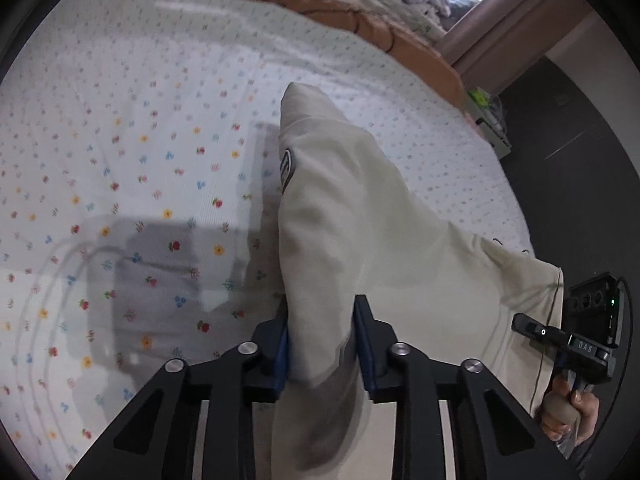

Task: Fold large clothes
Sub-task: 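Lift the folded jacket off the bed with both tools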

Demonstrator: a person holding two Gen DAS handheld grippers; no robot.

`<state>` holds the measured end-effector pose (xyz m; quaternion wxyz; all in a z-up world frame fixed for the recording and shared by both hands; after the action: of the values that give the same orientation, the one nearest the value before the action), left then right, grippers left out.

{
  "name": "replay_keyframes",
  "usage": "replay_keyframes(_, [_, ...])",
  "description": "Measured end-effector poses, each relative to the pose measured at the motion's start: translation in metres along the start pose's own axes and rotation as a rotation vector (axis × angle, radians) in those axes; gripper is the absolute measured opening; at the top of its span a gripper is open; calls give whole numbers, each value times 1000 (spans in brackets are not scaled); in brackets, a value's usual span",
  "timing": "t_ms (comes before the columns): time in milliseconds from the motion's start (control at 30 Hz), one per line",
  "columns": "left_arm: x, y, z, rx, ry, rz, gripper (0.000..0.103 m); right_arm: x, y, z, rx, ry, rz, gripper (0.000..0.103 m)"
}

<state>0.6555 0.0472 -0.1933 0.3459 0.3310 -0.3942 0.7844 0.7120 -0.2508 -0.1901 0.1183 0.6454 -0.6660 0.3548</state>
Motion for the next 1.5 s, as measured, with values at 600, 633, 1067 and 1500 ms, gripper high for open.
replay_keyframes(600, [146, 31, 76, -113, 69, 205, 20, 111, 59, -104, 165, 35, 230, 14])
replay_keyframes(633, [154, 35, 79, -117, 74, 213, 20, 114, 64, -109, 169, 38, 236, 14])
replay_keyframes(1067, [238, 75, 138, -184, 155, 305, 18, 209, 112, -157, 230, 61, 370, 14])
replay_keyframes(1500, [301, 116, 261, -301, 276, 342, 18, 365, 140, -181, 311, 167, 527, 14])
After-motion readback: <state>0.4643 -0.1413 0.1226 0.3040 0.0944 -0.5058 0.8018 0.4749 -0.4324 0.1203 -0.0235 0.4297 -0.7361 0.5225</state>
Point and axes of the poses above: each gripper's, at about its wrist camera, not at the fingertips, and x roughly against the way its jaws point, z to its right, y to its underside, the point moved 5 cm from there along -x, roughly the way its jaws point, and after that the axes turned 2 degrees about x, right-handed, at the moved point
